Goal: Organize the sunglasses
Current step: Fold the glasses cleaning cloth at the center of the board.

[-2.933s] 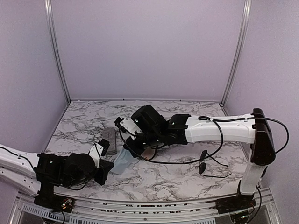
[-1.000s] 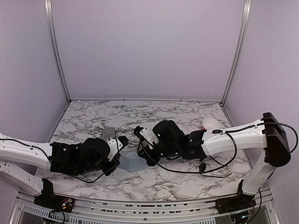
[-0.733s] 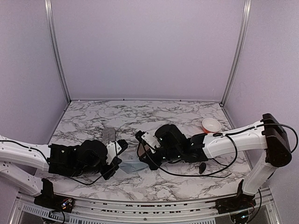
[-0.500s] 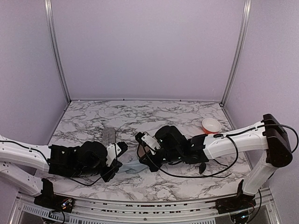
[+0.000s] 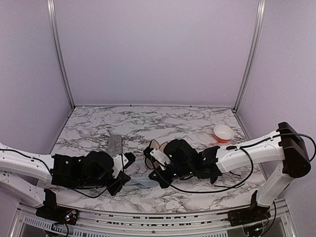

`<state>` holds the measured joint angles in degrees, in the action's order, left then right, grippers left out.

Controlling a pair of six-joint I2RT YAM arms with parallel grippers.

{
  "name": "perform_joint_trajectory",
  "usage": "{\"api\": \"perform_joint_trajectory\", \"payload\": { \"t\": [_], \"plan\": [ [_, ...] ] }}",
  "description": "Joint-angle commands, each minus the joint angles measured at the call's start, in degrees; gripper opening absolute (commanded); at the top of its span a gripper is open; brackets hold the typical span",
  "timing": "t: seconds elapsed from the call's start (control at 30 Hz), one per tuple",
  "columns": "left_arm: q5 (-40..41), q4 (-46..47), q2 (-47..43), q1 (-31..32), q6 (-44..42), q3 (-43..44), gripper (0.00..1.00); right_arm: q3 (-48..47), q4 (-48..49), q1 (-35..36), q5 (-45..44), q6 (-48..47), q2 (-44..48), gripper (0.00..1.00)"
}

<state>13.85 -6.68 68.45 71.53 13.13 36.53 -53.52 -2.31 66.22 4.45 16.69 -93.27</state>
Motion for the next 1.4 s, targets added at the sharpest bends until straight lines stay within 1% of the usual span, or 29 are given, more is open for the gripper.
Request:
{"api": "perform_joint_trajectory", "payload": {
  "t": [0.0, 0.57, 0.73, 0.83, 0.93, 1.03, 1.17, 1.37],
  "plan": [
    [-0.69, -1.6, 0.22, 0.19, 1.73, -1.01, 0.0, 0.25, -1.15, 0.22, -1.0, 0.84, 1.51, 0.0],
    [-0.28, -1.76, 1.77, 0.19, 2.51, -0.97, 0.0, -0.27, -3.17, 0.24, -2.65, 0.81, 0.24, 0.0],
    [-4.06, -2.52, 1.64, 0.19, 1.97, -0.34, 0.0, 0.59, -3.42, 0.32, 0.41, 1.19, 0.72, 0.0],
    [-7.72, -3.06, 2.55, 0.19, 0.75, 0.84, 0.0, 0.62, -3.46, 0.8, 3.95, 1.24, -0.21, 0.0],
    [-11.9, -5.48, 4.74, 0.19, 0.46, 3.01, 0.0, 0.26, -4.58, 2.14, 5.1, 1.61, -1.69, 0.0],
    [-15.33, -8.03, 8.05, 0.19, 1.32, 4.72, 0.0, 1.17, -4.61, 3.01, 4.83, 2.64, -2.34, 0.0],
    [-20.0, -8.68, 11.08, 0.19, 2.69, 5.07, 0.0, 3.04, -3.69, 3.04, 4.21, 4.62, -1.92, 0.0],
    [-19.93, -8.66, 13.81, -0.32, 3.39, 5.17, 0.0, 2.85, -3.71, 3.04, 0.31, 5.28, -2.33, 0.0]
  ]
}}
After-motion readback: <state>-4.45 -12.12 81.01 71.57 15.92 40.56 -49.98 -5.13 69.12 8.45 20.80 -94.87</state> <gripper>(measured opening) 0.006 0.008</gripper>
